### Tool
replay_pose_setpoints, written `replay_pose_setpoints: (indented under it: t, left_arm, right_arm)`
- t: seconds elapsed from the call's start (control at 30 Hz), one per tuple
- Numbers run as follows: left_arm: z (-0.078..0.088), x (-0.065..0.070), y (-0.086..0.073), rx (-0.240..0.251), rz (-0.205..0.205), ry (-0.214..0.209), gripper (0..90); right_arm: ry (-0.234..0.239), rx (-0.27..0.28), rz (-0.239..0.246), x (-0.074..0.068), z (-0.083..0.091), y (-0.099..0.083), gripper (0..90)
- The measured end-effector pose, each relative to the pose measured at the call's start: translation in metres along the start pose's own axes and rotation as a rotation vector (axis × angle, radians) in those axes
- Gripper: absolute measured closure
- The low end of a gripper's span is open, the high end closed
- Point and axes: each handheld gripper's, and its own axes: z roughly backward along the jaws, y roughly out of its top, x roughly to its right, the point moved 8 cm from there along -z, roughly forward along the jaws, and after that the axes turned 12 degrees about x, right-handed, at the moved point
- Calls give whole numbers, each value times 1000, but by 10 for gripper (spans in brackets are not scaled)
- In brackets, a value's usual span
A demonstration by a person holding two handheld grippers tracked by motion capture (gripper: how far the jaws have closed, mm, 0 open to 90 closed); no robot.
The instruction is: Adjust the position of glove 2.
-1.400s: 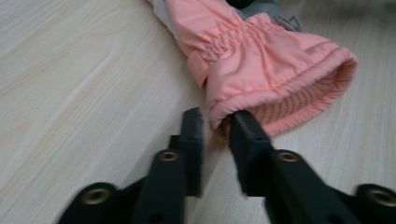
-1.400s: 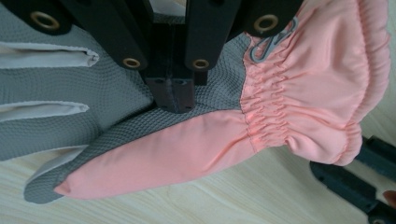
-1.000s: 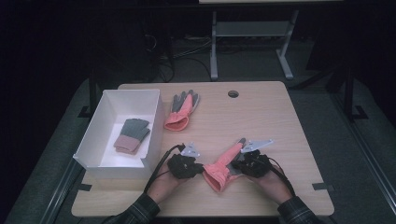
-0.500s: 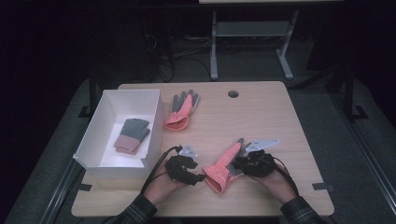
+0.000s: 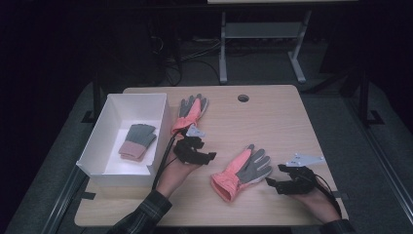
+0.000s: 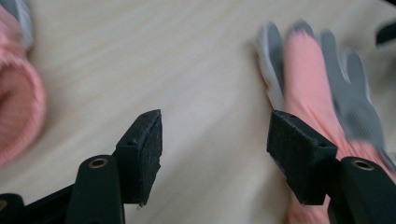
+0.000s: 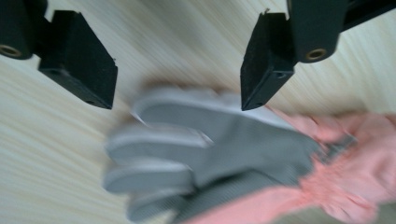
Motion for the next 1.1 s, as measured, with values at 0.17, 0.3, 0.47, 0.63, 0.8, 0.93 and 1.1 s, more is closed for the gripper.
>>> replay_pose_setpoints:
  t: [0.17,0.3,0.47,0.63,0.8,0.93,1.1]
  left_arm:
    - [-16,-27,17,12,14,69,353]
    - [-29,-52,32,22,60,126,350]
    - [-40,-80,43,-2,38,198,351]
    - [-48,-105,49,10,50,257,363]
    - [-61,-126,52,5,91,306,374]
    - [-69,-141,50,-3,98,352,383]
    - [-81,-153,39,-57,118,377,427]
  right_arm:
    - [-25,-6,-10,13,6,-8,250]
    - [-47,-15,-18,21,6,-12,223]
    - [-60,-28,-16,24,3,-17,189]
    - [-65,-34,3,24,0,-19,179]
    - [-66,-40,1,24,-1,-21,173]
    - [-65,-43,8,25,-2,-23,169]
    - [-56,-52,1,24,-5,-25,164]
